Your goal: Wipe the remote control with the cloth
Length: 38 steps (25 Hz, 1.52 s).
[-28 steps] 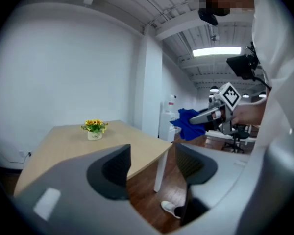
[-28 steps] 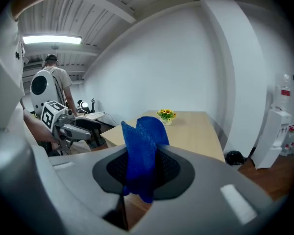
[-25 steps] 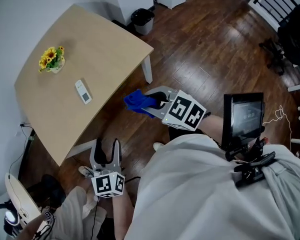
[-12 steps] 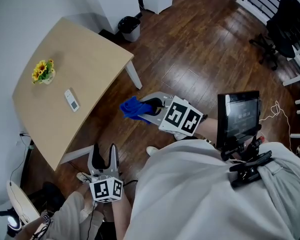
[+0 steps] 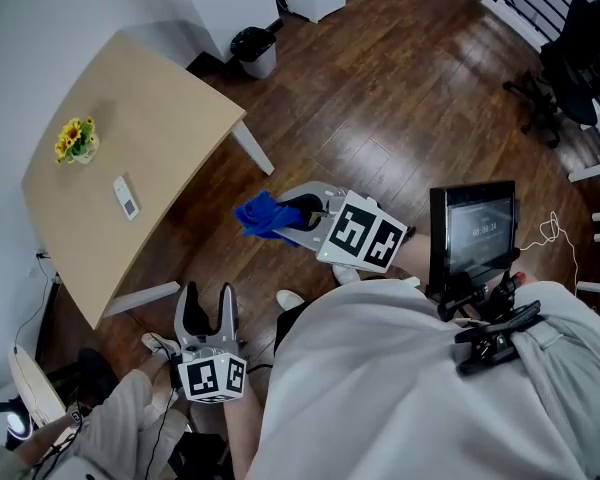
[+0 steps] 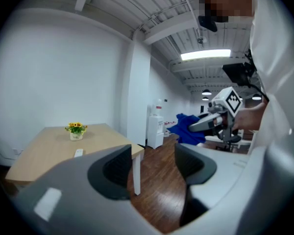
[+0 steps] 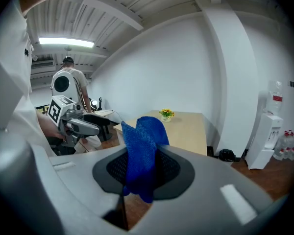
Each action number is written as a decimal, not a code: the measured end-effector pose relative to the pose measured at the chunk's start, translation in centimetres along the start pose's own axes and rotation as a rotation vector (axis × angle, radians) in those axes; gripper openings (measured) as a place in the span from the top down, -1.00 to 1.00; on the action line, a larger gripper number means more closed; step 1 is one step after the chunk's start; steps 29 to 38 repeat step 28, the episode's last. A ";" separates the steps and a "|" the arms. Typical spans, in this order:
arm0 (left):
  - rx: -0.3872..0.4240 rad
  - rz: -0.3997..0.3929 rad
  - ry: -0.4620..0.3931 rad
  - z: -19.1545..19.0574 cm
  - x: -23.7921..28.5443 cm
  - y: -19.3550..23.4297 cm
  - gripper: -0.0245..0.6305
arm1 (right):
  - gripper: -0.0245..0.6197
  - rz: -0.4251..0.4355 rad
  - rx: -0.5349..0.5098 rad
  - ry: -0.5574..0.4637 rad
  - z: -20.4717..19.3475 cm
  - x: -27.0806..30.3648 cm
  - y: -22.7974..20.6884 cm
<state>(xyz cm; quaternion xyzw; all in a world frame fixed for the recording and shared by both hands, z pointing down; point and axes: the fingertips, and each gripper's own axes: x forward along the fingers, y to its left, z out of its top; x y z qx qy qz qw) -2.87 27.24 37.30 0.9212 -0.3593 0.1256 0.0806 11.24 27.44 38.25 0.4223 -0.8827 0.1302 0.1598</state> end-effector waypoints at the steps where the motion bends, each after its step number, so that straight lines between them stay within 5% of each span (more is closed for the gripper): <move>1: 0.001 0.005 0.001 -0.2 -0.1 -0.3 0.02 | 0.66 0.005 -0.006 -0.003 -0.2 -0.2 0.1; 38: 0.013 0.022 0.000 -3.7 -0.1 -2.6 0.02 | 0.66 0.027 -0.052 -0.003 -4.0 -1.5 1.0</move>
